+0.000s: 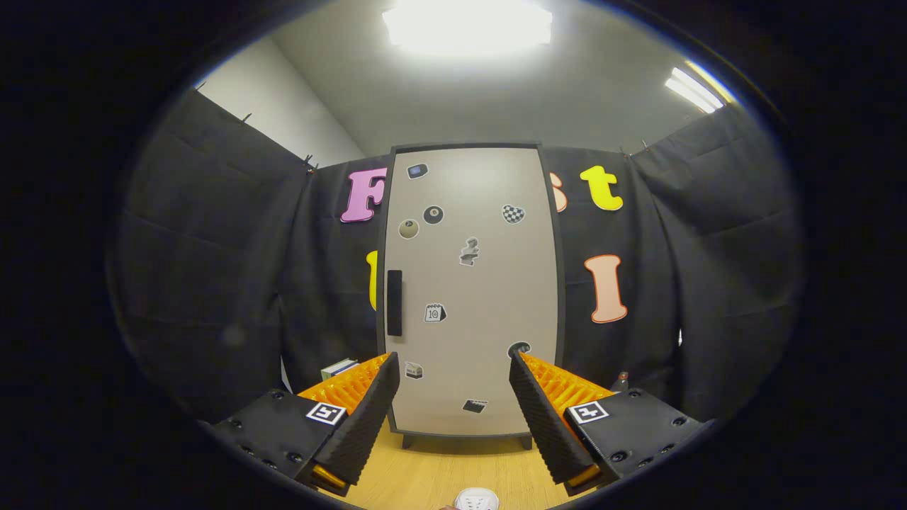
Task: Open the shoe cabinet door, grab the shoes and put them into the shoe cabinet, then close the shoe cabinet door.
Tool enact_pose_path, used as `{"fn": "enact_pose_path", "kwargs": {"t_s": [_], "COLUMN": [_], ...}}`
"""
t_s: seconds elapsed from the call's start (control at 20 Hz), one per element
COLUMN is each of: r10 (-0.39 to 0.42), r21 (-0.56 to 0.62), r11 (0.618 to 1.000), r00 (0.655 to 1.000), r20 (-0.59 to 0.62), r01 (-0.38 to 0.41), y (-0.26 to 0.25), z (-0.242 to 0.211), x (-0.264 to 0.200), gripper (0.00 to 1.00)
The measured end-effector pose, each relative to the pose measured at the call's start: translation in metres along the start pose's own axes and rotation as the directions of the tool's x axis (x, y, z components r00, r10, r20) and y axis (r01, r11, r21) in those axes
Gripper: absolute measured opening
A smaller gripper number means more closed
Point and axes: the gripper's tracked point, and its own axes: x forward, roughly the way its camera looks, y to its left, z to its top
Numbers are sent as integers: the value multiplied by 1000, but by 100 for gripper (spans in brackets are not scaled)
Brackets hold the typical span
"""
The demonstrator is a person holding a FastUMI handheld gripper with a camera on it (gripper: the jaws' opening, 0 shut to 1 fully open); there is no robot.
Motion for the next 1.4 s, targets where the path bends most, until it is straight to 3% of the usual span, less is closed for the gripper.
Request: {"fn": "enact_pose_path", "kwargs": {"t_s": [0.4,0.95,1.3,1.4], "r10": [100,125,132,128], "r21": [11,44,18,13], "r11": [995,991,991,992], "r00": [995,992,989,989], "r20": [-9,-20,-62,-76], "r01": [-99,-124,-131,-127], "y": [50,82,97,100], "z": [9,4,-18,-24], "x": [90,209,256,263], "gripper": [98,98,98,90]}}
